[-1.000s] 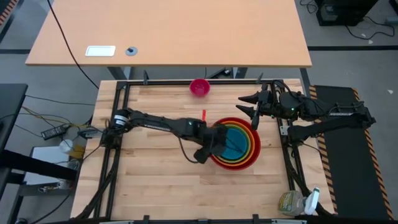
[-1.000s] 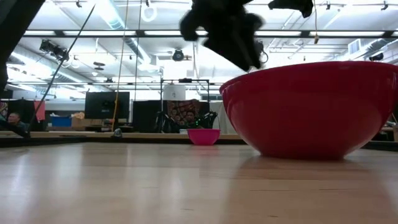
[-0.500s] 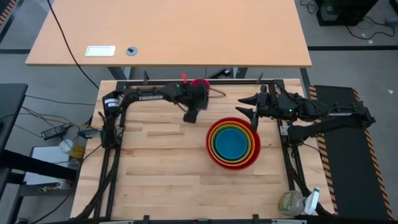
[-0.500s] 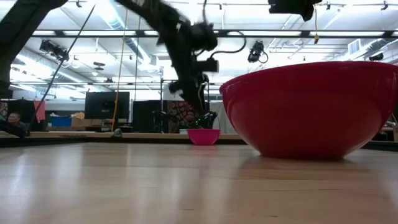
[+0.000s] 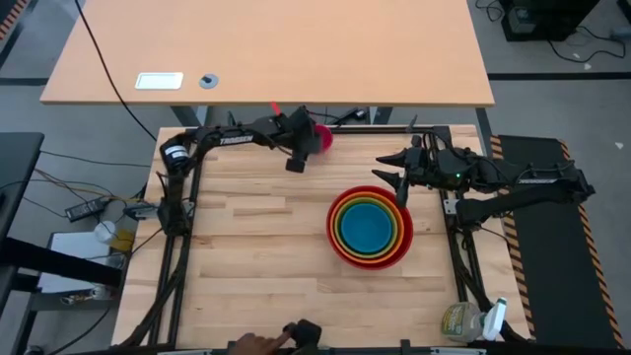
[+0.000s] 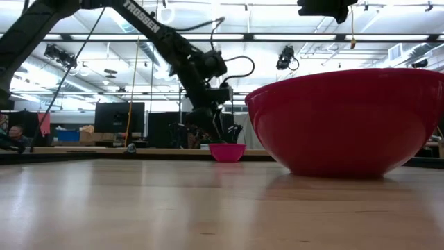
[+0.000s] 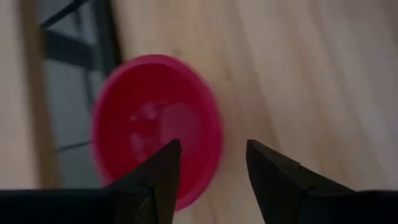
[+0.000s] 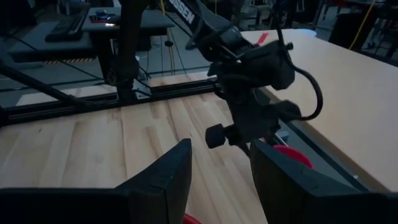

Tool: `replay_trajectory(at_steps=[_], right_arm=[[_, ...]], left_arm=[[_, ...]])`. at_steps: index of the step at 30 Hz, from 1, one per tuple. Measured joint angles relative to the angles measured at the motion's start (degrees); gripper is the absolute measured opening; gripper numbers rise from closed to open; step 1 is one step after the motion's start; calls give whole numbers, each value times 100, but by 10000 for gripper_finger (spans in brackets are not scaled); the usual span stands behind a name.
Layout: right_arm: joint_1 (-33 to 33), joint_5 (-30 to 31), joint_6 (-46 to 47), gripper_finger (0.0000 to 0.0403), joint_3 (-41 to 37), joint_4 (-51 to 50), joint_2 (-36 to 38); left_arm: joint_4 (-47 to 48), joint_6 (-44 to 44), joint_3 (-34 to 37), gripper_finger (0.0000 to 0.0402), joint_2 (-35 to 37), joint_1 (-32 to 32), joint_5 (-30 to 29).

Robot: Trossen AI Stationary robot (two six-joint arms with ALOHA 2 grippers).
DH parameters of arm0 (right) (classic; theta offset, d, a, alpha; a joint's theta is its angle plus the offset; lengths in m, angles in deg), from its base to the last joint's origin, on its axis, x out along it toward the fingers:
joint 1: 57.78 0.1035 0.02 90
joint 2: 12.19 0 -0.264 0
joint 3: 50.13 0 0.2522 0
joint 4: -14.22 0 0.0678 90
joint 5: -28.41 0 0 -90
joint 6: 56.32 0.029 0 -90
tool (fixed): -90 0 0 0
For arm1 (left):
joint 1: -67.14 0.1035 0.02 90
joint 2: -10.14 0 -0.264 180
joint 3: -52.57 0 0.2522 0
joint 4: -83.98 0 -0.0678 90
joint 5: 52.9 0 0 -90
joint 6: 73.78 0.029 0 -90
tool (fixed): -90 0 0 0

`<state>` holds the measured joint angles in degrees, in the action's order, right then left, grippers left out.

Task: Nest bowls inside each other
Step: Stack the pink bowl on top of the blue bowl

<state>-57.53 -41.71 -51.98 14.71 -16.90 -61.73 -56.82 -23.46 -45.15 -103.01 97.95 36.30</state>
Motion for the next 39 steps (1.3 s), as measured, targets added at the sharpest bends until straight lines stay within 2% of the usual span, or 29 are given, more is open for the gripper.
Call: replay_trajectory(at_steps=[3, 5, 11, 20, 25, 30, 35, 39], right_arm=[[0, 0, 30, 170, 1, 4, 0], [0, 0, 49, 170, 0, 11, 0], [4, -10, 105, 170, 1, 17, 0], [75, -37, 170, 170, -1, 87, 0], [203, -46, 207, 170, 1, 131, 0], [274, -36, 216, 170, 1, 143, 0], [273, -17, 214, 170, 1, 151, 0], [273, -11, 255, 170, 1, 155, 0]], left_arm=[[68, 54, 15, 183, -87, 53, 506], [-124, 73, 13, 183, -115, 56, 569], [-383, 184, 9, 183, -119, 244, 465], [-42, 353, -1, 182, -363, 354, 451], [-189, 283, 0, 176, -582, 334, 4], [-226, 203, 0, 124, -654, 317, -205], [-235, 336, 0, 21, -651, 267, -493], [-279, 364, 6, 13, -648, 169, -595]])
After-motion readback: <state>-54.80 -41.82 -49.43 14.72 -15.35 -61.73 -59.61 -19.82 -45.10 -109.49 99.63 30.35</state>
